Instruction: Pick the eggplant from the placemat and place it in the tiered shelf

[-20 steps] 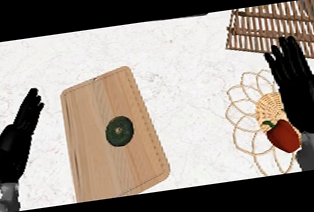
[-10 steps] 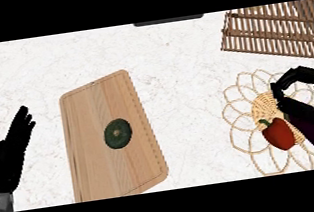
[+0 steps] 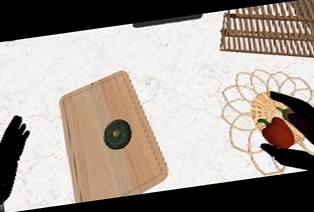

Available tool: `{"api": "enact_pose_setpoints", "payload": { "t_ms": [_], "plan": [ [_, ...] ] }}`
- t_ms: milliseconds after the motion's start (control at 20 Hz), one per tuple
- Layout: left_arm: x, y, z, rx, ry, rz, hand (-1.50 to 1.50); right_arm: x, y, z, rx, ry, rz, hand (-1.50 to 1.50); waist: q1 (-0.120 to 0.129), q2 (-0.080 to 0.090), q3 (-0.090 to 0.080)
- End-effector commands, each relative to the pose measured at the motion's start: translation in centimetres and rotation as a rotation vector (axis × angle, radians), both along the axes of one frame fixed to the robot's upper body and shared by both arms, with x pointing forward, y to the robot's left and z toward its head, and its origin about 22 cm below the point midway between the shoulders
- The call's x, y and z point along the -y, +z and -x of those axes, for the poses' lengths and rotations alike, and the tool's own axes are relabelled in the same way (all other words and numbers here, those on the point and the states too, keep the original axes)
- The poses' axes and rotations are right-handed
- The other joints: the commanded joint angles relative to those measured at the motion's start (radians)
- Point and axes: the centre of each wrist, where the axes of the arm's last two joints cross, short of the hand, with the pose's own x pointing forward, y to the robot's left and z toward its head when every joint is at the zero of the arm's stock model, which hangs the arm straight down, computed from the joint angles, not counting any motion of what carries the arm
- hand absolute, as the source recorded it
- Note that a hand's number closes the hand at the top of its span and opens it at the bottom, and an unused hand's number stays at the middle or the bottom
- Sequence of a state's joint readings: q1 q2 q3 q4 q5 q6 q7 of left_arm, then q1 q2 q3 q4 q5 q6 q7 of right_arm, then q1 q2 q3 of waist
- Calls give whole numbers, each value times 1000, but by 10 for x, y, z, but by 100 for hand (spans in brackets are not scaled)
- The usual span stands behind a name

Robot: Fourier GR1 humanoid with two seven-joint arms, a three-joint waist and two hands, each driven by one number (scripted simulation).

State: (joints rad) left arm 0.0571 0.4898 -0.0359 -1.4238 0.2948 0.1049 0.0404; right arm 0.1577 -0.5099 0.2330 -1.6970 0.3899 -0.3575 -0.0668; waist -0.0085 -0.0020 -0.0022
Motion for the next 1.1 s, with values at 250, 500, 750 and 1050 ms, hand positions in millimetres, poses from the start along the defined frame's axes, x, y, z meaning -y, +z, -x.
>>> {"api": "enact_pose_setpoints", "payload": {
  "t_ms": [250,500,750,1050],
  "plan": [
    [-4,-3,0,-3,25,12,0,4,51,25,-155,-164,490,-150,-11,-4,-4],
    [2,-2,3,-9,-28,9,0,-3,58,27,-437,-125,766,-150,19,0,-4],
    [-8,5,1,2,-32,-14,0,-19,84,-1,-566,-131,900,-150,30,3,0],
    [9,19,-19,4,-10,9,0,-31,70,-22,-636,-133,995,-150,14,2,2]
  ]
}}
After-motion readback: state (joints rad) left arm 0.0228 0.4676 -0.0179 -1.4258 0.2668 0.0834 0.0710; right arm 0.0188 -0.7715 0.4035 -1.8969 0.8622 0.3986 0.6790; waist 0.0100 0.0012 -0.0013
